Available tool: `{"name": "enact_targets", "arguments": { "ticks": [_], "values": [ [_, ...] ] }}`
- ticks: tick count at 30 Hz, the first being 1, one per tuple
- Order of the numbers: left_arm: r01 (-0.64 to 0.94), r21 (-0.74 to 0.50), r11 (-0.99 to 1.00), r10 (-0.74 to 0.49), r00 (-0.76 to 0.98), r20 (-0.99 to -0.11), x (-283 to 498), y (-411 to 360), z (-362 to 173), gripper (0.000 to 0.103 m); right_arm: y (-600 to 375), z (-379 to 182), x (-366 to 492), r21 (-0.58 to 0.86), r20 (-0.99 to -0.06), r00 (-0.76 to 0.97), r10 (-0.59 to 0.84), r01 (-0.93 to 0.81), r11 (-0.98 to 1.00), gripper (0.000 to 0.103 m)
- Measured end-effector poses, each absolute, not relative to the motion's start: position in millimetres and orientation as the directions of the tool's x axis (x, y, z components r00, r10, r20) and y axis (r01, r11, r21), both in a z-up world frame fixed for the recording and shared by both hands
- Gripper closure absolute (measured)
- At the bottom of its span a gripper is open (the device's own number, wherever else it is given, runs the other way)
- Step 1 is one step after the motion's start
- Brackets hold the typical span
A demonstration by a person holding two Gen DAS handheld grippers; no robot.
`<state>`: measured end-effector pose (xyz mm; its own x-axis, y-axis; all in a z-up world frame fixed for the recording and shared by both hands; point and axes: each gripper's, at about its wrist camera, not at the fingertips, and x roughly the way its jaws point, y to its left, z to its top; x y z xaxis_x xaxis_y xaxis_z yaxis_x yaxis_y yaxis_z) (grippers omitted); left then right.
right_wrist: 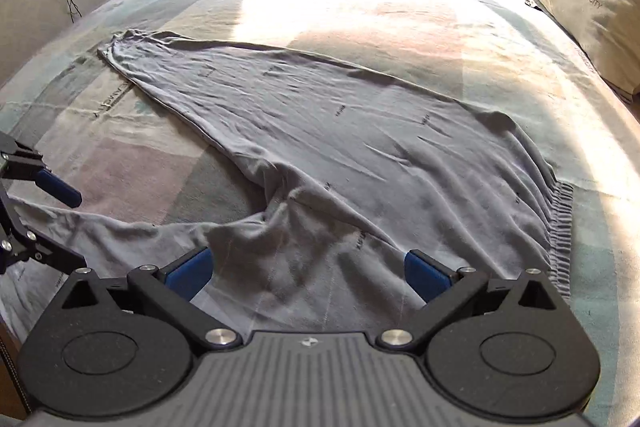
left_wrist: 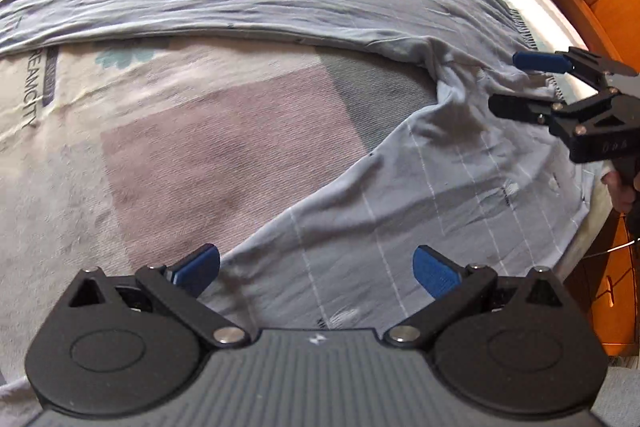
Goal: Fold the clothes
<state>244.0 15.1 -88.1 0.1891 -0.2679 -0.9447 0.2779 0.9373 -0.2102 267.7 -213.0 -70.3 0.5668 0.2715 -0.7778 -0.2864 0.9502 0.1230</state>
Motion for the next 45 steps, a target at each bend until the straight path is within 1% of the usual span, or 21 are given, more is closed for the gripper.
{"name": "enact_targets", "arguments": {
  "ticks": [3, 6, 9, 14, 18, 20, 23, 26, 29, 30, 32, 34, 35, 37, 38, 41, 45],
  "values": [
    [0.244, -0.200, 0.949, -0.249, 0.190, -0.950, 232, 35, -91, 0.001, -184, -71, 300, 0.151, -0.757, 0.571, 0.317, -0.320, 0.935, 0.000],
    [0.216, -0.209, 0.954, -0.249, 0.179, -0.952, 225, 47, -95, 0.001, -159, -80, 322, 0.155, -0.751, 0.574, 0.326, -0.327, 0.932, 0.000],
    [0.194, -0.225, 0.955, -0.261, 0.188, -0.947, 222, 57, -97, 0.001, -145, -102, 335, 0.235, -0.817, 0.465, 0.341, -0.272, 0.933, 0.000],
    [0.172, -0.257, 0.951, -0.290, 0.205, -0.935, 222, 70, -97, 0.001, -138, -94, 332, 0.255, -0.810, 0.467, 0.355, -0.264, 0.930, 0.000],
    [0.179, -0.272, 0.946, -0.307, 0.210, -0.928, 220, 74, -97, 0.001, -133, -89, 341, 0.229, -0.792, 0.515, 0.328, -0.248, 0.941, 0.000],
    [0.184, -0.284, 0.941, -0.319, 0.201, -0.926, 220, 76, -99, 0.001, -123, -99, 349, 0.241, -0.809, 0.481, 0.338, -0.252, 0.937, 0.000],
    [0.209, -0.291, 0.934, -0.331, 0.190, -0.924, 219, 77, -99, 0.001, -103, -107, 354, 0.215, -0.843, 0.439, 0.312, -0.257, 0.942, 0.000],
    [0.239, -0.283, 0.929, -0.330, 0.188, -0.925, 218, 79, -96, 0.001, -104, -95, 355, 0.267, -0.817, 0.446, 0.366, -0.270, 0.925, 0.000],
    [0.268, -0.274, 0.924, -0.329, 0.188, -0.926, 221, 78, -96, 0.001, -101, -87, 357, 0.226, -0.810, 0.485, 0.329, -0.259, 0.939, 0.000],
    [0.272, -0.275, 0.922, -0.330, 0.183, -0.926, 222, 78, -97, 0.001, -99, -92, 360, 0.224, -0.820, 0.469, 0.327, -0.263, 0.938, 0.000],
    [0.268, -0.282, 0.921, -0.333, 0.167, -0.928, 222, 82, -99, 0.001, -96, -103, 369, 0.255, -0.844, 0.413, 0.343, -0.254, 0.933, 0.000],
    [0.254, -0.302, 0.919, -0.347, 0.159, -0.924, 223, 85, -98, 0.001, -97, -105, 373, 0.318, -0.845, 0.371, 0.386, -0.231, 0.919, 0.000],
    [0.245, -0.315, 0.917, -0.359, 0.159, -0.920, 224, 87, -95, 0.001, -101, -99, 373, 0.351, -0.836, 0.363, 0.412, -0.223, 0.909, 0.000],
    [0.258, -0.304, 0.917, -0.354, 0.173, -0.919, 223, 89, -87, 0.001, -111, -83, 368, 0.394, -0.817, 0.372, 0.441, -0.199, 0.897, 0.000],
    [0.276, -0.291, 0.916, -0.346, 0.179, -0.921, 221, 89, -84, 0.001, -115, -75, 363, 0.384, -0.816, 0.387, 0.430, -0.195, 0.903, 0.000],
    [0.359, -0.234, 0.903, -0.317, 0.193, -0.928, 212, 86, -79, 0.001, -127, -61, 339, 0.271, -0.842, 0.418, 0.342, -0.222, 0.937, 0.000],
    [0.381, -0.162, 0.910, -0.260, 0.222, -0.940, 193, 92, -83, 0.001, -135, -63, 296, 0.150, -0.884, 0.386, 0.264, -0.301, 0.942, 0.000]
  ]
}}
